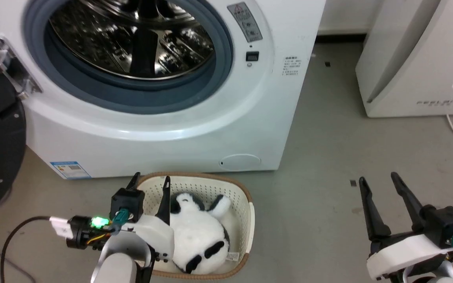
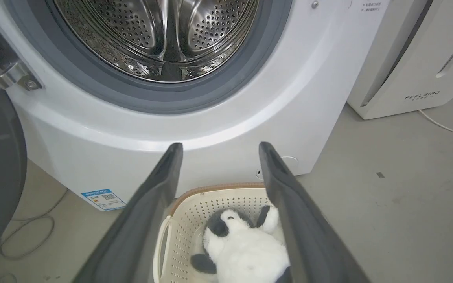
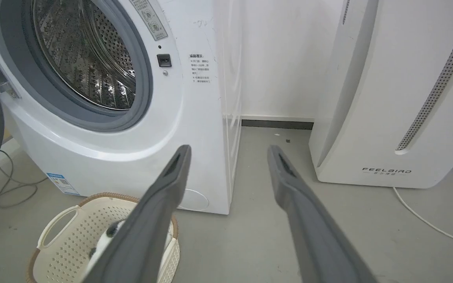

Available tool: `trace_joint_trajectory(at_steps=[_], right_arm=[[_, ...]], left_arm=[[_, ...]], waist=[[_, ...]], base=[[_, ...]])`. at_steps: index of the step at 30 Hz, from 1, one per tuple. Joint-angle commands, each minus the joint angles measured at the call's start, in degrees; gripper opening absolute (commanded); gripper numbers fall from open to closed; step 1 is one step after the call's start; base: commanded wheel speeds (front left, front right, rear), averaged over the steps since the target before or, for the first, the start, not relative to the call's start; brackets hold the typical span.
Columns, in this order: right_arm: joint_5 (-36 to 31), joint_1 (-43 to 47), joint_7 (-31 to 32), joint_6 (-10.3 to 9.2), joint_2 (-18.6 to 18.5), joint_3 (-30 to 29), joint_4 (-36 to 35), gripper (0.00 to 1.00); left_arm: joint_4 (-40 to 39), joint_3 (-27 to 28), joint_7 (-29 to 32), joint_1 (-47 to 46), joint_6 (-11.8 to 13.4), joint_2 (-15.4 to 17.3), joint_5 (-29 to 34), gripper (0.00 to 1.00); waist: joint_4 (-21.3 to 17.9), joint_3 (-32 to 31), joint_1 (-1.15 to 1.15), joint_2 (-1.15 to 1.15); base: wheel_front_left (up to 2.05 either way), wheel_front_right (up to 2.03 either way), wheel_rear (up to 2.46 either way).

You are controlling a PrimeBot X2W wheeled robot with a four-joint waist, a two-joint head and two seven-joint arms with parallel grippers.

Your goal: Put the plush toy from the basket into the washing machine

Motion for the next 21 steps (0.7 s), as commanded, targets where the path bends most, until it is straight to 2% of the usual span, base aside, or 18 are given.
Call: trace_joint_trajectory(at_steps=[1, 21], right_arm=[[1.2, -1.6, -0.9, -0.02, 0.0, -0.2, -0.7, 1.0], [5.6, -5.8, -3.2, -0.02, 0.0, -0.3, -3.2, 1.0]], left_arm=[[4.3, -1.3, -0.3, -3.6, -0.8, 0.7, 0.5, 1.0], [16.9, -8.3, 3.7, -15.4, -2.4, 5.1, 3.9, 1.0]], waist=[[-1.1, 3.0, -0.01, 0.0], [-5.0, 16.7, -0.01, 0.0]], base=[[0.0, 0.0, 0.0], [0.0, 0.0, 0.0]])
